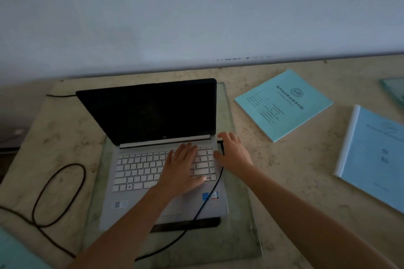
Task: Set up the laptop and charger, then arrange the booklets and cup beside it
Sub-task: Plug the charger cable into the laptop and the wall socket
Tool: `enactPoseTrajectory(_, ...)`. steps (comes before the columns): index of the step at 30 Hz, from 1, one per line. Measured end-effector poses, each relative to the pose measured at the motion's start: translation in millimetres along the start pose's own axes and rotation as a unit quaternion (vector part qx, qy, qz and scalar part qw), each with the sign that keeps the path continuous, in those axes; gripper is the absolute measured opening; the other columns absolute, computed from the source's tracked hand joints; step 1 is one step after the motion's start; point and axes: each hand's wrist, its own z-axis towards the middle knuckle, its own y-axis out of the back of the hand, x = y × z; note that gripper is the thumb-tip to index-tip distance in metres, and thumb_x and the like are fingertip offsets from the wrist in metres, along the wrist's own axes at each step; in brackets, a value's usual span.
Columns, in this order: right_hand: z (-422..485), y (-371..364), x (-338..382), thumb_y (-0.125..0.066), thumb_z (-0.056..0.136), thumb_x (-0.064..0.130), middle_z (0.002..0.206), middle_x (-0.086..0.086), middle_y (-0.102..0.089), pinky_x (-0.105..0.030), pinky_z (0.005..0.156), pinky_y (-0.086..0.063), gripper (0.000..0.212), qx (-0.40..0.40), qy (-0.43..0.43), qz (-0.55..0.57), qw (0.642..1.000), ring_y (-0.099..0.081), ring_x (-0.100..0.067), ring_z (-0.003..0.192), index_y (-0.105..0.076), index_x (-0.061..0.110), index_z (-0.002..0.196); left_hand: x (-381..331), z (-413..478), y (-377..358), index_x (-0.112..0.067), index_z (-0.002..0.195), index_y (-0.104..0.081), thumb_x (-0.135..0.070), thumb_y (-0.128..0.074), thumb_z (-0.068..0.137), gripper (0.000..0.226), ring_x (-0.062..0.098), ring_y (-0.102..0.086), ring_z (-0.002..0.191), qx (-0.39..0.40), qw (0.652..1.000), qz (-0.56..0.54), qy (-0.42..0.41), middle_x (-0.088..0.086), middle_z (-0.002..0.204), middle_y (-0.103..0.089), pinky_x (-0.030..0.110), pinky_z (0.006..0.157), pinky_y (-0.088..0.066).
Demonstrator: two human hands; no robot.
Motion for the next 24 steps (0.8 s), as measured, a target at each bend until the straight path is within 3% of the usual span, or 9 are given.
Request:
enactPoseTrajectory(9,-69,24,106,-0.060,0.080,0.050,0.154,0.006,-0.025,-0.045,0.113,-0.031,0.077,-0.059,0.162,-0.004,0.985,-0.020,-0.018,0.143,-0.024,0.031,0.145,37,-102,62,-0.026,0.149,-0.015,-0.052,-0.055,0.082,0.082,0.016,-0.011,0.146,-0.213,0.976,-0.034,0.017,-0.005,0.159,-0.015,0.038,0.118,-0.011)
enactPoseTrajectory(16,-128,-10,213,-0.054,0.081,0.057,0.157,0.009,-0.017,-0.043,0.116,-0.024,0.077,-0.037,0.269,-0.006,0.962,-0.012,-0.016,0.145,-0.019,0.036,0.146,106,-218,88,-0.028,0.148,-0.016,-0.051,-0.056,0.080,0.083,0.013,-0.012,0.146,-0.283,0.953,-0.034,0.100,-0.007,0.158,-0.016,0.035,0.117,-0.011)
enactPoseTrajectory(24,-203,-120,352,-0.057,0.080,0.053,0.157,0.006,-0.021,-0.044,0.115,-0.027,0.075,0.010,0.336,-0.004,0.942,-0.015,-0.016,0.145,-0.025,0.032,0.145,231,-401,93,-0.027,0.148,-0.019,-0.055,-0.058,0.080,0.083,0.013,-0.011,0.146,-0.325,0.923,-0.045,0.201,-0.007,0.158,-0.017,0.033,0.117,-0.008)
